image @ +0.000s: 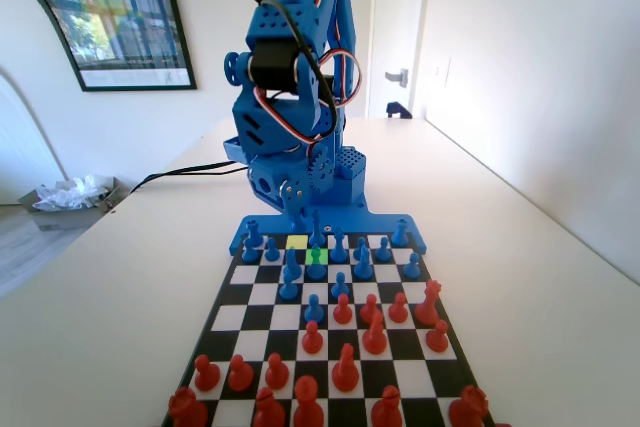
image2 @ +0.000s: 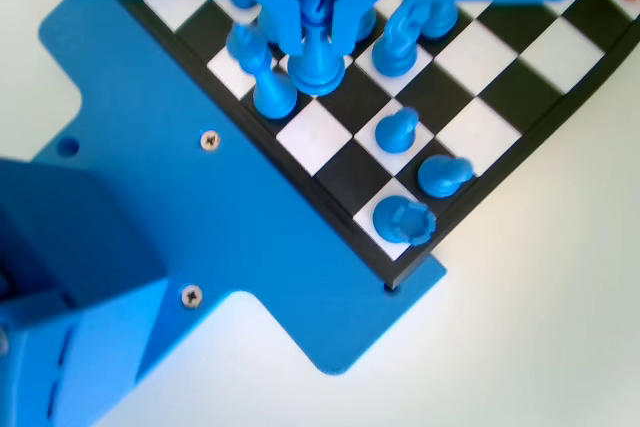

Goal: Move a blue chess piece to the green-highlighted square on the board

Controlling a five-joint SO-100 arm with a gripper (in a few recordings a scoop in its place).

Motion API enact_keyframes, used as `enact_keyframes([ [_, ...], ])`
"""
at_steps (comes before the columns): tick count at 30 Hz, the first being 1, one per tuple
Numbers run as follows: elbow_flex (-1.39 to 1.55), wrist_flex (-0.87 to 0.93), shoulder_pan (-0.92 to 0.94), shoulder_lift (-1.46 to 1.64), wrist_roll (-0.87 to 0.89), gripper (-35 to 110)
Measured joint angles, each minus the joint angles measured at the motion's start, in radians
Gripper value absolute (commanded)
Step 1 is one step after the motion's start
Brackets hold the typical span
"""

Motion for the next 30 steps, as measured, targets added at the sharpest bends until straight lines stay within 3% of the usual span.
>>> enact_keyframes([
  [11, -0.005, -0.115, -0.074, -0.028, 0.155, 1],
  [30, 0.179, -0.377, -0.077, -0.032, 0.133, 1],
])
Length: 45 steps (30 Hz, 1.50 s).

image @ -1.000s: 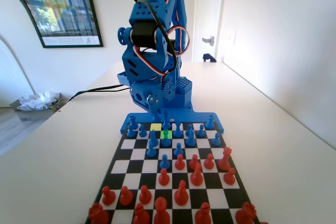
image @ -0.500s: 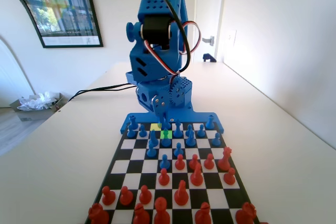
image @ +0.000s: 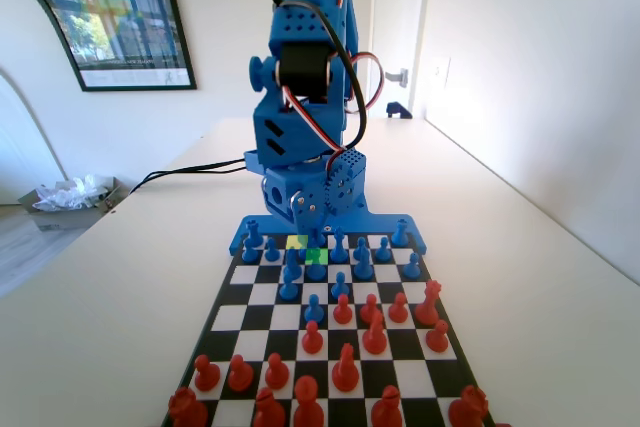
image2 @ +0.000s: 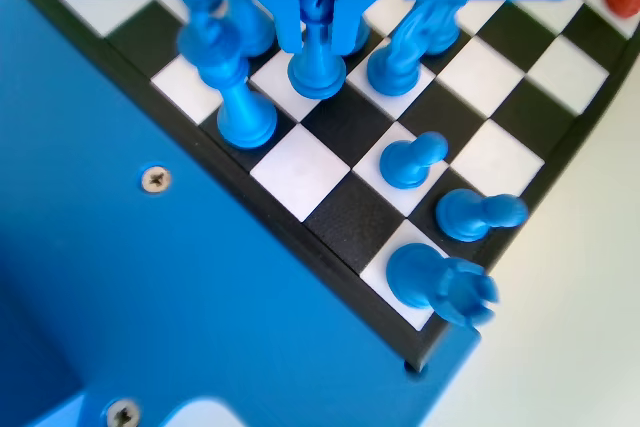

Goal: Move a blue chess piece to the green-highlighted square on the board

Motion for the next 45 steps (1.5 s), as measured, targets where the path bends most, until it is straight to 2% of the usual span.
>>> enact_keyframes([
  [22, 0.035, -0.035, -0.043, 0.0, 0.018, 1],
  [34, 0.052, -0.087, -0.031, -0.014, 0.028, 9],
  [45, -0.018, 0.034, 0.003, -0.014, 0.0, 10],
])
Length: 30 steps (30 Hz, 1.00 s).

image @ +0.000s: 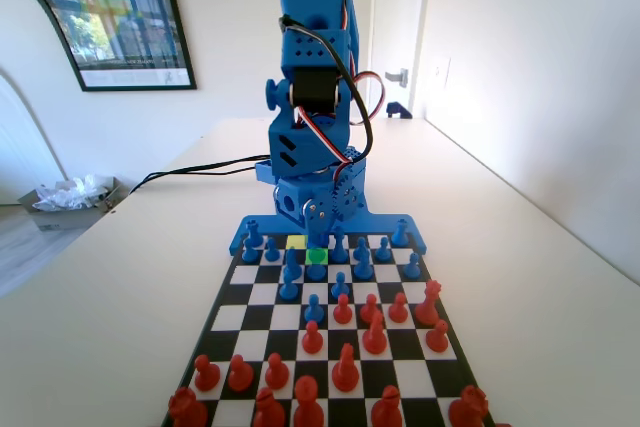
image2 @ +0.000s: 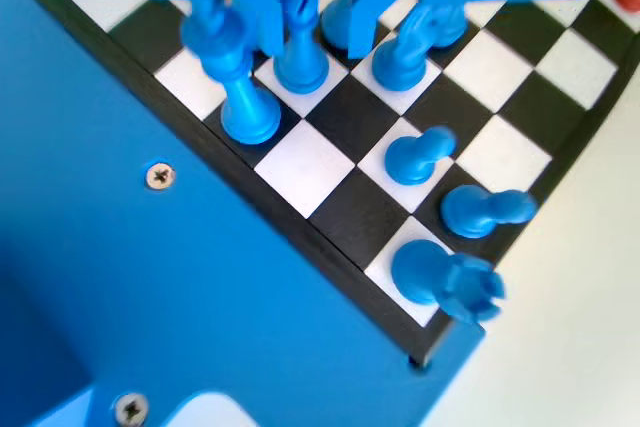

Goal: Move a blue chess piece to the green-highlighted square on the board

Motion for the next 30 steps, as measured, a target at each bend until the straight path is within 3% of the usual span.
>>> enact_keyframes([
  [19, -0.287, 0.368, -0.023, 0.0, 0.103, 11],
  [30, -0.442, 0.578, -0.031, 0.074, 0.225, 1],
])
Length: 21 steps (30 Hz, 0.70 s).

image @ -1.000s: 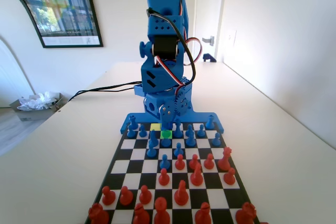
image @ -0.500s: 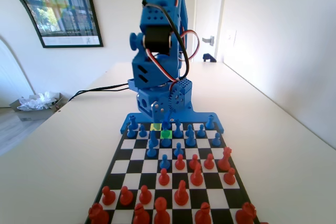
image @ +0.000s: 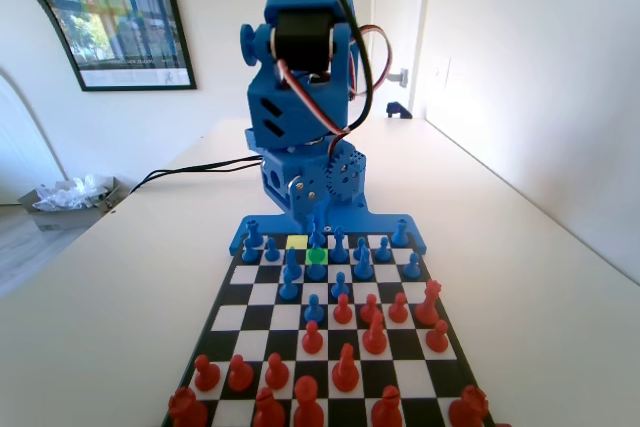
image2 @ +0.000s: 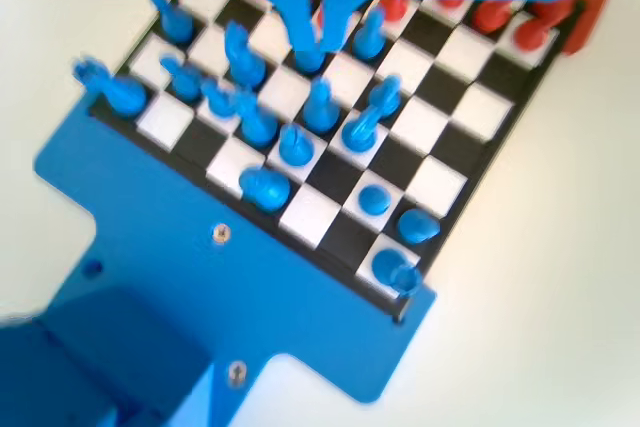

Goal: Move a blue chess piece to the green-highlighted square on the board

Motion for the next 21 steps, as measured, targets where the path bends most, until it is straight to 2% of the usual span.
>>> enact_keyframes([
  [11, -0.367, 0.291, 0.06, 0.051, 0.212, 1],
  [21, -0.525, 0.393, 0.118, 0.084, 0.337, 1],
])
